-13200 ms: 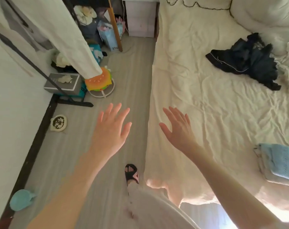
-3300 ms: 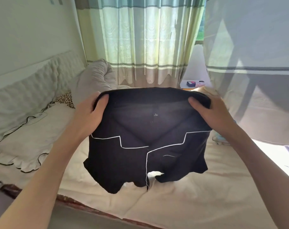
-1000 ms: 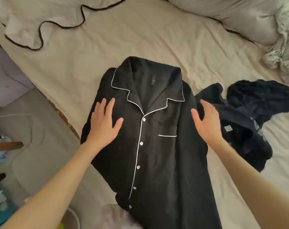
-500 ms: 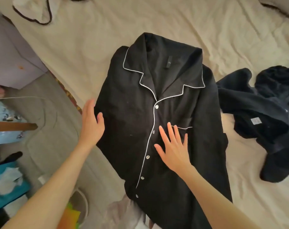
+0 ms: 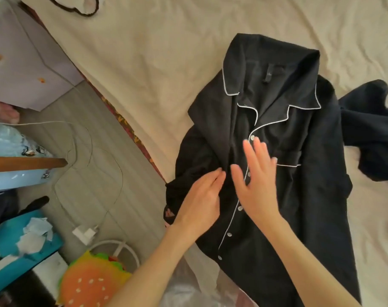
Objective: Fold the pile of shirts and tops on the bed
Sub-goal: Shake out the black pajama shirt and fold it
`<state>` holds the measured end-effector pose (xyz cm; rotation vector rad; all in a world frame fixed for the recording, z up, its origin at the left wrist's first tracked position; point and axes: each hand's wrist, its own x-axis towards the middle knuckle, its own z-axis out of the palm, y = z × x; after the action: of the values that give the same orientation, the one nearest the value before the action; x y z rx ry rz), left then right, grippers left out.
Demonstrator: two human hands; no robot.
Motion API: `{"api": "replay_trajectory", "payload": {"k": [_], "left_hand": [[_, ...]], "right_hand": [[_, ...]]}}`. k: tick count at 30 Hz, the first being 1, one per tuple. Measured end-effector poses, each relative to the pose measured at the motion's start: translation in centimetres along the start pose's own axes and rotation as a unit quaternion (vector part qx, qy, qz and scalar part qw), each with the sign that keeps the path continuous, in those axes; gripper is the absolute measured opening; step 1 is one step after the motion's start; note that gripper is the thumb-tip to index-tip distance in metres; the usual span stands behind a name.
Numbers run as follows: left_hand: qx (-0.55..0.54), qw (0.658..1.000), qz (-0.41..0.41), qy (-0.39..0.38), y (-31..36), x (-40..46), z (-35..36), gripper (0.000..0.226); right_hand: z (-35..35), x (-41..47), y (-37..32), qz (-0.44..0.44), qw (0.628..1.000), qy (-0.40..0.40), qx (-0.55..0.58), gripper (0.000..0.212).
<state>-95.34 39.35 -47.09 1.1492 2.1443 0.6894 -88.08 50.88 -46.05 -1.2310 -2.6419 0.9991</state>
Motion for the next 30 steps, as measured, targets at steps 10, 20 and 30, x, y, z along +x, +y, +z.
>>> {"api": "replay_trajectory", "payload": {"k": [10,20,30], "left_hand": [[-0.206,0.938,-0.281,-0.009,-8.9,6.0,-4.0,0.047],[-0.178,0.917,-0.240,0.265,-12.0,4.3,-15.5,0.005],[0.005,0.943,-0.260,0.206,-13.5,5.8,-20.3,0.030]], "right_hand": [[5.0,4.3,-0.7,0.065,0.991,-0.117,0.016,0.064],[4.0,5.3,-2.0,0.121,0.976,-0.183,0.009,0.053],[4.4,6.0,-2.3,0.108,0.961,-0.229,-0.108,0.063]]}}
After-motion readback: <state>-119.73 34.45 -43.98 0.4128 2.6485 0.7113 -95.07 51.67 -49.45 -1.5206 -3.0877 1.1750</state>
